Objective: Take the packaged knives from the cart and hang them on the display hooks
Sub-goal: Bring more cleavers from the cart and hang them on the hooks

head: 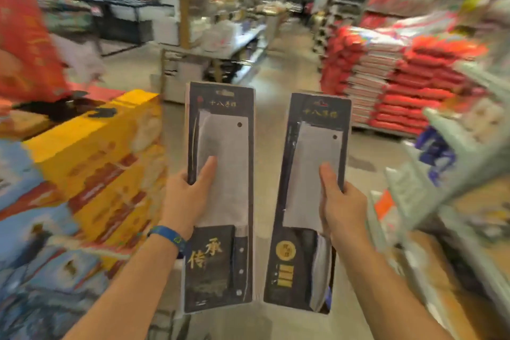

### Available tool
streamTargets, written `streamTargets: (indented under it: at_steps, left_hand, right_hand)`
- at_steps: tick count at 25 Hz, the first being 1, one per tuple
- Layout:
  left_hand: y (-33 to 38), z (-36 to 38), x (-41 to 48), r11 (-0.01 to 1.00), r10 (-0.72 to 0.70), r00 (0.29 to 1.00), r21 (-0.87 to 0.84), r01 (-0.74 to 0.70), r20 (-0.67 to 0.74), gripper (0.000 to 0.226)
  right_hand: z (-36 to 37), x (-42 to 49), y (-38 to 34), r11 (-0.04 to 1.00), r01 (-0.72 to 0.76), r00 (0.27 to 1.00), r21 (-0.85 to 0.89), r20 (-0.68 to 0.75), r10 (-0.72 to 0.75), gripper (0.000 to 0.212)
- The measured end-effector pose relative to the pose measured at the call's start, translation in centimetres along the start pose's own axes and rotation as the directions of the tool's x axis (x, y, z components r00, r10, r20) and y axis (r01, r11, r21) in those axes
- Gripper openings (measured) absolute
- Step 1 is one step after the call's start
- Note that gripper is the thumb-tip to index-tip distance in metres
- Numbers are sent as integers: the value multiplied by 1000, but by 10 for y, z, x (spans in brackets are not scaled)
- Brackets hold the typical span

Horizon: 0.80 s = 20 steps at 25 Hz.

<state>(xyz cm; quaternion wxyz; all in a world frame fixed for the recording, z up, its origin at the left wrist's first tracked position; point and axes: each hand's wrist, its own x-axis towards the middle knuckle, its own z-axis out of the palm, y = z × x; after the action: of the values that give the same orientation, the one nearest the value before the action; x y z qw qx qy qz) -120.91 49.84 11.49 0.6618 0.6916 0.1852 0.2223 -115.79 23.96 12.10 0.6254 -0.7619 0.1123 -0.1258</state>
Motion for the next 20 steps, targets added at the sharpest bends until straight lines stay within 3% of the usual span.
streamTargets:
  at_steps: [2, 4, 8, 12, 16, 20]
  left_hand:
    - [4, 66, -3, 1000, -13, 986, -17, 16, 169, 73]
    - [9, 133, -16, 998, -30, 943, -34, 44, 330, 62]
    - [12, 273, -64, 991, 7, 817, -111, 70, 577, 17]
    - [20, 390, -121, 986, 142, 713, -160, -43, 686, 7]
    - [33, 481, -178, 970, 233, 681, -214, -114, 694, 14]
    - [74, 566, -224, 954, 287, 589, -284, -100, 755, 16]
  right_hand:
    - [-70, 16, 13, 1000, 0, 980, -8, -200, -2, 85]
    - [-139, 23, 24, 1000, -30, 934, 5, -355, 30, 67]
    - [-267, 33, 44, 997, -74, 815, -15, -578, 52, 57]
    - [-379, 54, 62, 994, -89, 701, -69, -713, 13, 65]
    - [-465, 65, 79, 991, -108, 634, -73, -773, 12, 83]
    - [-534, 81, 66, 994, -86, 545, -60, -839, -4, 71]
